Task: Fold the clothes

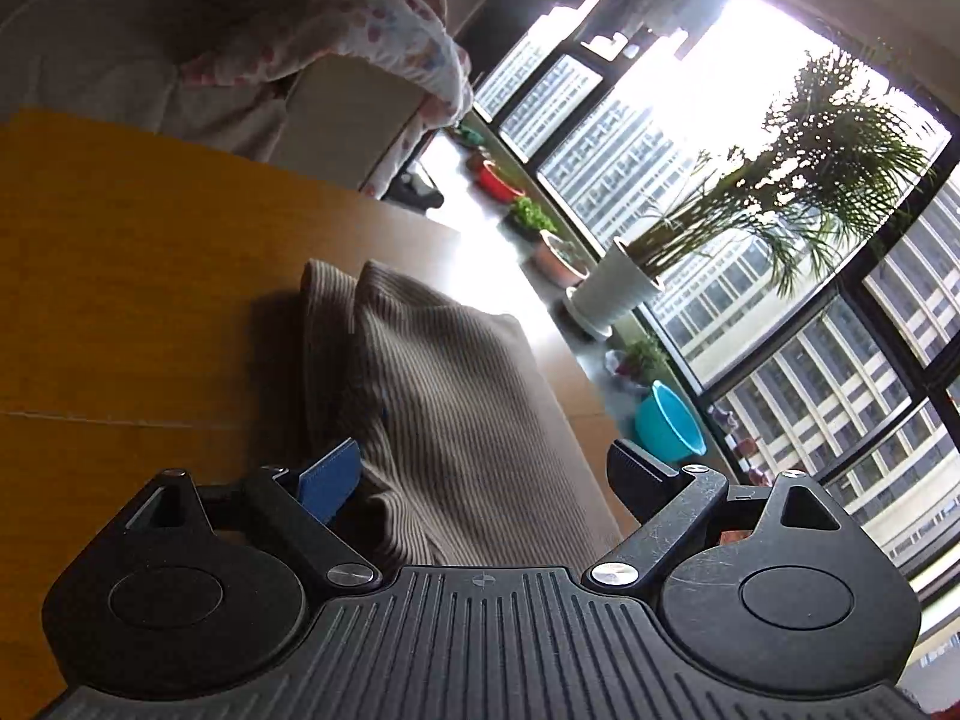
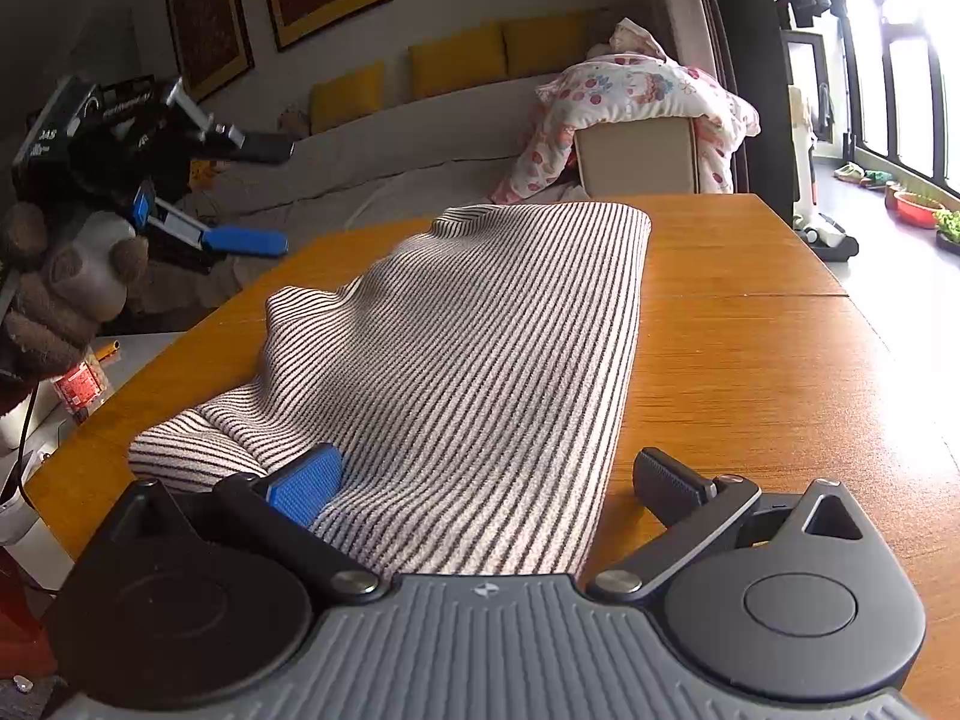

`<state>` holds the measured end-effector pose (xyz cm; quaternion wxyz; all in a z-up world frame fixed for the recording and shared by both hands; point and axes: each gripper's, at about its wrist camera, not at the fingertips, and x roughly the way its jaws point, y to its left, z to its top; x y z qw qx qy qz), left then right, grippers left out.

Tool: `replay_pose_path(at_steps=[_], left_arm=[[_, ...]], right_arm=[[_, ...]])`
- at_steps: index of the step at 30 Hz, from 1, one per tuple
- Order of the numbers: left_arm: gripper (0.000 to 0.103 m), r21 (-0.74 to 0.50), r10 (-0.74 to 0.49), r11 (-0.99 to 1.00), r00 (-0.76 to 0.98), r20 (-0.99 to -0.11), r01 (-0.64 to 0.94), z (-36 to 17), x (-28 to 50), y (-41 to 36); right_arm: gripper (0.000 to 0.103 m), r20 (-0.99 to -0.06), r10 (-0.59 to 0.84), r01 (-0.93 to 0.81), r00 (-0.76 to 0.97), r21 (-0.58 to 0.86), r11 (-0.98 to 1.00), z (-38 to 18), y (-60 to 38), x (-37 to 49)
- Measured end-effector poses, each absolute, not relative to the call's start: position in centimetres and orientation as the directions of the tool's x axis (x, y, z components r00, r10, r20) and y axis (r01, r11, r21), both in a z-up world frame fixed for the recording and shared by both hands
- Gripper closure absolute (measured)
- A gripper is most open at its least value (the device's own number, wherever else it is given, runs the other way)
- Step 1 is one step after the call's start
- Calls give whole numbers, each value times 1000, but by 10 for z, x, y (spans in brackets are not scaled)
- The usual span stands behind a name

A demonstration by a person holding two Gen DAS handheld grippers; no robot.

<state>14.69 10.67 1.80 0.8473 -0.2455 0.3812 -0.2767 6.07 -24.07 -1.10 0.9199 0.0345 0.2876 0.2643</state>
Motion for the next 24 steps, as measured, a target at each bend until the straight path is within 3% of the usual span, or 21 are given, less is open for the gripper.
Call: replay_pose_path(at_steps=[8,13,16,19,24], left_arm=[[6,-755,-759,605,468,-453,251,-16,178,95],[9,-781,-698,572,649,-303,250,29,202,112],[9,-694,-617,650,749,-243,310,64,187,123],[6,-644,-599,689,761,-249,331,76,170,128],[6,-689,-694,632,654,-302,353,48,161,112]], right_arm=[[0,-510,503,-463,697,215,860,-11,-239,59],[0,-509,493,-454,706,210,866,-11,-240,56],[0,-507,495,-455,706,211,865,-11,-241,55],[0,-509,498,-459,702,211,863,-11,-240,56],[0,-513,497,-459,700,210,863,-11,-239,58]])
